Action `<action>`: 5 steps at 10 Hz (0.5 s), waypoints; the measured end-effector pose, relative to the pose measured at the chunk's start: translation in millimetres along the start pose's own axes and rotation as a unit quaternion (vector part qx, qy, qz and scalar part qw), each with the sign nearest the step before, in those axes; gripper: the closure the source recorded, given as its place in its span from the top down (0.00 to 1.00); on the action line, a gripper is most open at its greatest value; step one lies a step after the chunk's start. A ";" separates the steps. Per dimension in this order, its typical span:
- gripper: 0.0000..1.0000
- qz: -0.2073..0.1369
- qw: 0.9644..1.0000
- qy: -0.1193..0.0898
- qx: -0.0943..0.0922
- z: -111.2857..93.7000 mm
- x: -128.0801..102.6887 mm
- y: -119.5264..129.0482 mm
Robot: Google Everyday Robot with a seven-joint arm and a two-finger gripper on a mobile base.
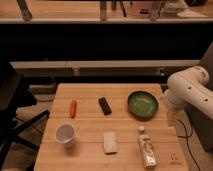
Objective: Pick up the ceramic bowl
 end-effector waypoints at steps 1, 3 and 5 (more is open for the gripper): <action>0.80 -0.006 1.000 0.000 0.002 0.1 0.4 -1.9; 0.80 -0.019 1.000 0.002 0.004 1.5 3.0 -3.7; 0.80 -0.039 0.999 0.004 0.008 2.7 6.1 -7.1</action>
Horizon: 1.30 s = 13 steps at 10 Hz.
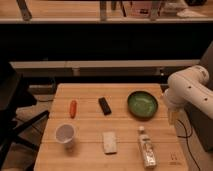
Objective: Pick up the ceramic bowl
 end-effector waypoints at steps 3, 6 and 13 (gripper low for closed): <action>0.80 -0.017 1.000 0.001 0.003 1.7 0.9 -4.3; 0.80 -0.041 0.999 0.001 0.007 4.8 2.7 -8.9; 0.80 -0.083 0.996 -0.002 0.014 11.0 6.0 -15.8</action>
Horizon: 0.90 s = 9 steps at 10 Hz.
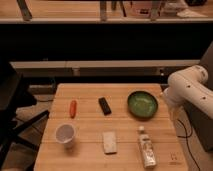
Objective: Pick up the ceramic bowl
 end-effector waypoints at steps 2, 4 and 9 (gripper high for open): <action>0.80 -0.014 1.000 -0.001 0.002 3.1 1.5 -1.7; 0.80 -0.029 1.000 -0.005 0.003 6.3 2.1 -2.4; 0.80 -0.056 0.998 -0.012 0.005 13.8 4.2 -2.9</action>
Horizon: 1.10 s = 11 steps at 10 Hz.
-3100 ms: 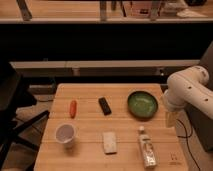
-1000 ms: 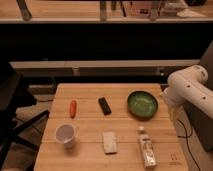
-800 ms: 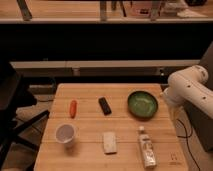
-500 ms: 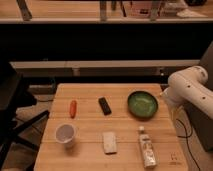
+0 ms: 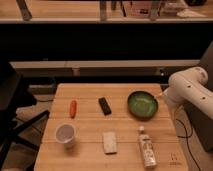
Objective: Pick up the ceramic bowl
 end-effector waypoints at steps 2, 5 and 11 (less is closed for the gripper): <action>0.80 -0.012 1.000 -0.004 0.001 3.7 1.2 -0.1; 0.80 -0.027 1.000 -0.009 0.002 10.1 3.3 0.3; 0.80 -0.056 0.998 -0.022 0.002 26.4 5.3 1.9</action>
